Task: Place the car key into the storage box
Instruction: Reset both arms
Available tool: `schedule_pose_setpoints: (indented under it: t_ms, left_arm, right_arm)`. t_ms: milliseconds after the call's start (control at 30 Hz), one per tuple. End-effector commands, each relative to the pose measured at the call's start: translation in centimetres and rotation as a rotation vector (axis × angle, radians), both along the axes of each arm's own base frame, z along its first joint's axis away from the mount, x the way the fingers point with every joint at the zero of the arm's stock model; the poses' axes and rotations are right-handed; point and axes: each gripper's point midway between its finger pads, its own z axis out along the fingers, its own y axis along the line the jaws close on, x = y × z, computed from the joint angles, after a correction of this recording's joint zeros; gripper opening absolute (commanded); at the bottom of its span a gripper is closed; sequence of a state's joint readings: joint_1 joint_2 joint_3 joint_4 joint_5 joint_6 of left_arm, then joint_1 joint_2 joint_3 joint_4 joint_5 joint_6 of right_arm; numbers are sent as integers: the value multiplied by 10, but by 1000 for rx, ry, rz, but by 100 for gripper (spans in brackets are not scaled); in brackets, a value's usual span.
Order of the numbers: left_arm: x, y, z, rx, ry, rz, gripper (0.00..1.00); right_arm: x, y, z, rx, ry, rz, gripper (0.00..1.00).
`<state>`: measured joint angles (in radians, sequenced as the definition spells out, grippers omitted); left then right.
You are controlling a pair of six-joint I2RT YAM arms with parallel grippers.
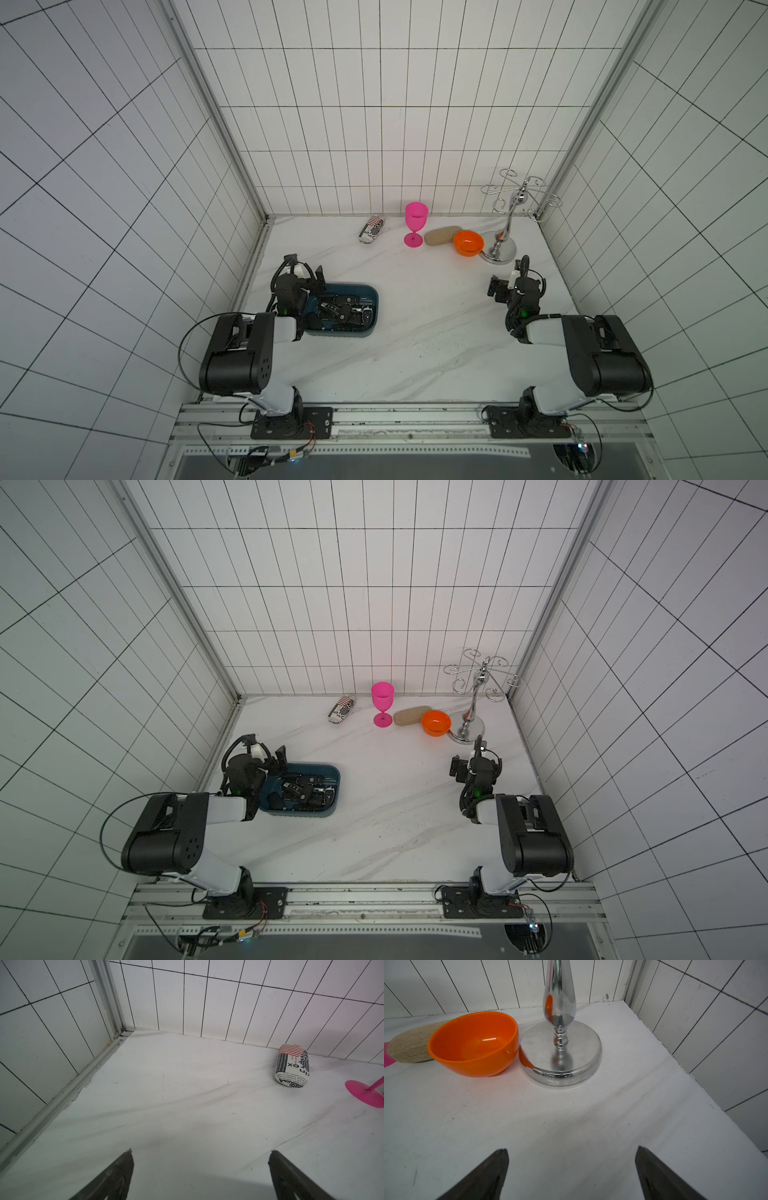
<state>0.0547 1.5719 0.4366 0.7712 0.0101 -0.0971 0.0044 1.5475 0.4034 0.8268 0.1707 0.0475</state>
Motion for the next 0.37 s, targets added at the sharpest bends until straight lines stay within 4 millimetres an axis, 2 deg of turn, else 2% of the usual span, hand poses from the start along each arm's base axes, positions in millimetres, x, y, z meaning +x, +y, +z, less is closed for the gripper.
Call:
schedule_pose_setpoints:
  t_ms: [0,333]
  left_arm:
    - [3,3,9,11,-23,14,99]
    - [3,2,9,11,-22,13,99]
  right_arm:
    - [7,1,10,3,-28,8,98]
    - [10,2,8,22,-14,20,99]
